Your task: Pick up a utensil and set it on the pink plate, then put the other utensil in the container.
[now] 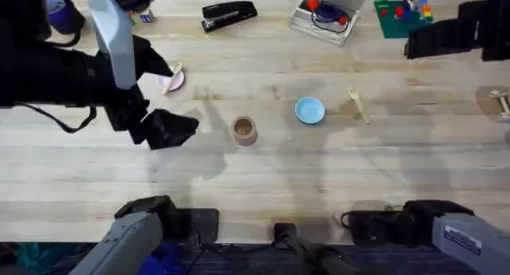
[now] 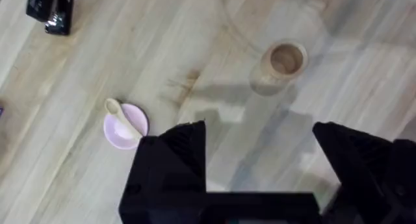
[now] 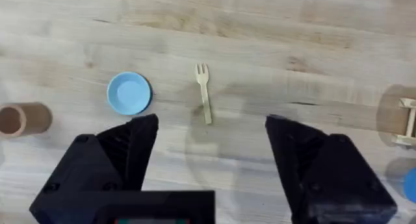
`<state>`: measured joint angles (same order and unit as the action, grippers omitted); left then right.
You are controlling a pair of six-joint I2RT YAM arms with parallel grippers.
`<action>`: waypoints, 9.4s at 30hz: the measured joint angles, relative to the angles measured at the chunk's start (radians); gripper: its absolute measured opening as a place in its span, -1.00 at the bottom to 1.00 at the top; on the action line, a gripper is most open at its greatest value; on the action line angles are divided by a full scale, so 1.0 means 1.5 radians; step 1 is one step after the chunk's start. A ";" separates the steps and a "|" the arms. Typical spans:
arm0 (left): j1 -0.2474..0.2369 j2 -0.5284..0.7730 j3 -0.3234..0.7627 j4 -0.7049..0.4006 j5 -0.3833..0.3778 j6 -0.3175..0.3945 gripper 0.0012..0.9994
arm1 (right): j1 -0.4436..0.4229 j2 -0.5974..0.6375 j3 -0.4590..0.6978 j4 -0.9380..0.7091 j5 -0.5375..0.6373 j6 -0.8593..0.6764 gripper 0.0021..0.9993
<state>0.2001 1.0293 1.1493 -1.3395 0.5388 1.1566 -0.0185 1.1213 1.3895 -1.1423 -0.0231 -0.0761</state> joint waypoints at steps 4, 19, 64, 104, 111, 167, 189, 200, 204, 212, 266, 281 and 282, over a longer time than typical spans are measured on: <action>0.000 0.000 0.000 -0.044 -0.011 0.025 0.99 | 0.000 0.000 0.000 0.000 0.000 0.000 0.99; 0.001 0.000 0.000 -0.175 0.050 0.150 0.99 | 0.000 0.000 0.000 0.000 0.000 -0.002 0.99; 0.001 0.000 0.000 -0.172 0.115 0.205 0.99 | 0.002 0.313 -0.138 0.095 0.000 -0.080 0.99; 0.001 0.000 0.000 -0.172 0.115 0.207 0.99 | 0.023 0.404 -0.150 0.203 0.000 -0.092 0.99; 0.001 0.000 0.000 -0.172 0.115 0.207 0.99 | 0.024 0.431 -0.149 0.202 0.006 -0.092 0.99; 0.001 0.000 0.000 -0.172 0.115 0.207 0.99 | 0.022 0.386 -0.021 0.070 0.005 -0.154 -0.94; 0.001 0.000 0.000 -0.172 0.115 0.207 0.99 | 0.022 0.126 -0.020 0.071 -0.251 -0.329 -0.94; 0.001 0.000 0.000 -0.171 0.115 0.207 0.99 | 0.022 0.127 -0.020 0.071 -0.495 -0.498 -0.94; 0.001 0.000 0.000 -0.172 0.115 0.207 0.99 | 0.022 0.127 -0.020 0.072 -0.557 -0.563 -0.94; 0.001 0.000 0.000 -0.172 0.115 0.207 0.99 | 0.022 0.127 -0.020 0.072 -0.678 -0.692 -0.94; 0.001 0.000 0.000 -0.172 0.115 0.207 0.99 | 0.185 0.416 -0.020 0.170 -0.947 -0.947 -0.94; 0.001 0.000 0.000 -0.172 0.115 0.207 0.99 | 0.240 0.490 -0.020 0.171 -0.947 -0.948 -0.94; 0.001 0.000 0.000 -0.172 0.115 0.207 0.99 | 0.244 0.494 -0.020 0.171 -0.947 -0.949 -0.94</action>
<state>0.2008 1.0290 1.1492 -1.5970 0.7116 1.4670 0.3475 1.8627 1.3594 -0.8859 -1.4437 -1.4990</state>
